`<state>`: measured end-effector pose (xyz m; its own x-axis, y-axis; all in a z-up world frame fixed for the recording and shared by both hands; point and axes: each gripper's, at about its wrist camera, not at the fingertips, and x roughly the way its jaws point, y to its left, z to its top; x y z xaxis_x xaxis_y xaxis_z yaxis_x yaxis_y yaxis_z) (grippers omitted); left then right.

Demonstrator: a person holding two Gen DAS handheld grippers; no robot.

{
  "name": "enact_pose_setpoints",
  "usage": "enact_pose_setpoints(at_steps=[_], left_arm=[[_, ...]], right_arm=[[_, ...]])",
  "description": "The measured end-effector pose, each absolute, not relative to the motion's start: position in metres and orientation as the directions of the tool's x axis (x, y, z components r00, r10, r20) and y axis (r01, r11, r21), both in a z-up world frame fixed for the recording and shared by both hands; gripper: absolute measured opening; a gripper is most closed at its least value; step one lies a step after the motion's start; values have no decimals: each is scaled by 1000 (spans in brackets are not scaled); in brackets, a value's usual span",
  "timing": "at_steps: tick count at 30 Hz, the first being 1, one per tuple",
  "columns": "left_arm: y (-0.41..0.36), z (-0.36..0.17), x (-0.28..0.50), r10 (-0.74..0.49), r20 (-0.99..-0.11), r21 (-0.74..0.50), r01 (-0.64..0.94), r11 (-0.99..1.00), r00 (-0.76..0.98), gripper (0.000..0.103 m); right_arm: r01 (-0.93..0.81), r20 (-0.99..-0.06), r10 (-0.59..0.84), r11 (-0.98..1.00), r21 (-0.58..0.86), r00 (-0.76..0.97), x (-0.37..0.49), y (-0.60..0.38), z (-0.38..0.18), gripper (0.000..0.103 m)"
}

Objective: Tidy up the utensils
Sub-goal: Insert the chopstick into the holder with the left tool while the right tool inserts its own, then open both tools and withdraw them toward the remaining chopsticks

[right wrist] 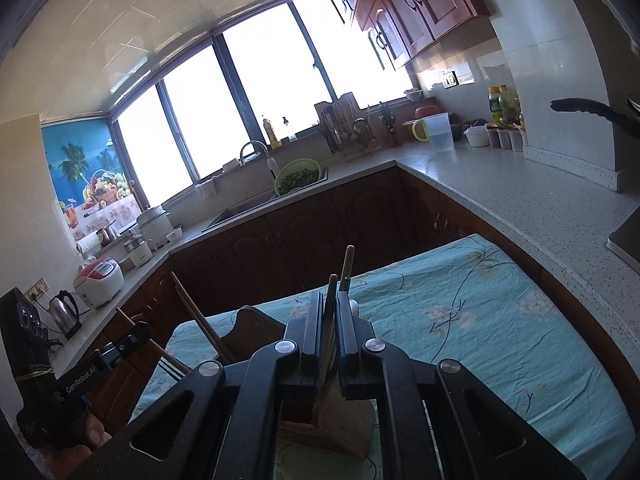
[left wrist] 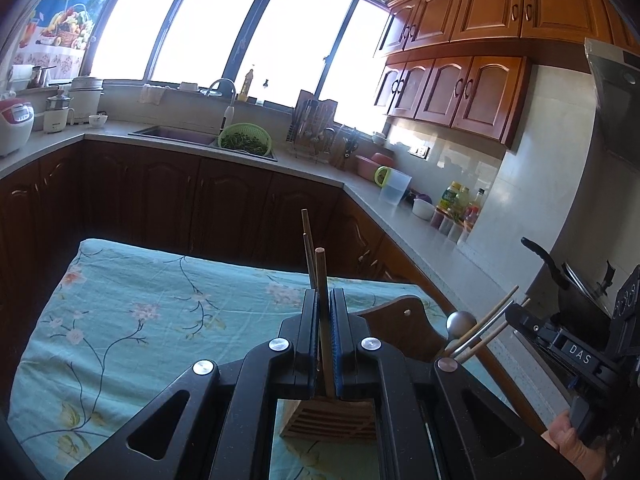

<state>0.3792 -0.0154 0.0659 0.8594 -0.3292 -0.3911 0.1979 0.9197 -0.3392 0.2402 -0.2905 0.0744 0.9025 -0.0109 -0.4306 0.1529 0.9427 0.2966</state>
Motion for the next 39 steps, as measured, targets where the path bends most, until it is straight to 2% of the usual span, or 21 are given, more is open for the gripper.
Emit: enact_pose_setpoints(at_steps=[4,6,8,9,10,11,13,14,15,16,17,18,19,24,32,39], left_arm=[[-11,64,376,-326,-397,-339,193,921,858,5],[-11,66,378,-332,-407,-346,193,918,851,5],[-9,64,374,-344,-407,-357,199,913,846,14],[-8,66,372,-339,-403,-356,196,914,850,24],[-6,69,368,-329,-395,-351,190,917,857,32],[-5,69,363,-324,-388,-347,189,919,863,35],[-4,70,353,-320,-380,-342,189,920,868,45],[-4,71,347,-315,-376,-339,187,922,872,48],[-4,71,340,-306,-370,-331,183,926,877,55],[-4,70,332,-289,-371,-317,172,933,882,67],[-3,70,324,-265,-371,-302,154,941,890,74],[-2,67,314,-246,-364,-290,142,946,898,81],[-1,65,303,-238,-356,-285,137,949,904,82],[8,41,253,-219,-383,-297,105,949,898,88],[19,21,182,-206,-437,-331,56,942,876,88],[28,14,140,-197,-460,-341,33,940,866,88]], right_arm=[[157,-436,-12,941,299,900,240,-291,74,6],[156,-442,-7,940,303,897,241,-291,73,11],[153,-442,1,937,313,897,240,-292,73,12],[154,-441,3,935,320,898,238,-293,74,15],[155,-437,4,932,328,899,236,-294,74,28],[151,-429,9,929,338,903,233,-296,76,51],[140,-401,12,926,350,916,224,-296,79,65],[140,-392,8,927,348,920,220,-296,80,69],[137,-385,9,927,349,923,215,-296,82,72],[133,-380,13,925,355,925,210,-295,82,82],[129,-374,17,923,363,927,205,-295,82,91],[125,-364,21,920,372,931,198,-295,81,94],[123,-359,22,918,377,933,192,-294,80,98],[119,-384,39,918,379,923,159,-285,64,100],[99,-462,75,935,340,884,109,-261,30,100],[99,-494,80,940,326,866,78,-250,7,100]])
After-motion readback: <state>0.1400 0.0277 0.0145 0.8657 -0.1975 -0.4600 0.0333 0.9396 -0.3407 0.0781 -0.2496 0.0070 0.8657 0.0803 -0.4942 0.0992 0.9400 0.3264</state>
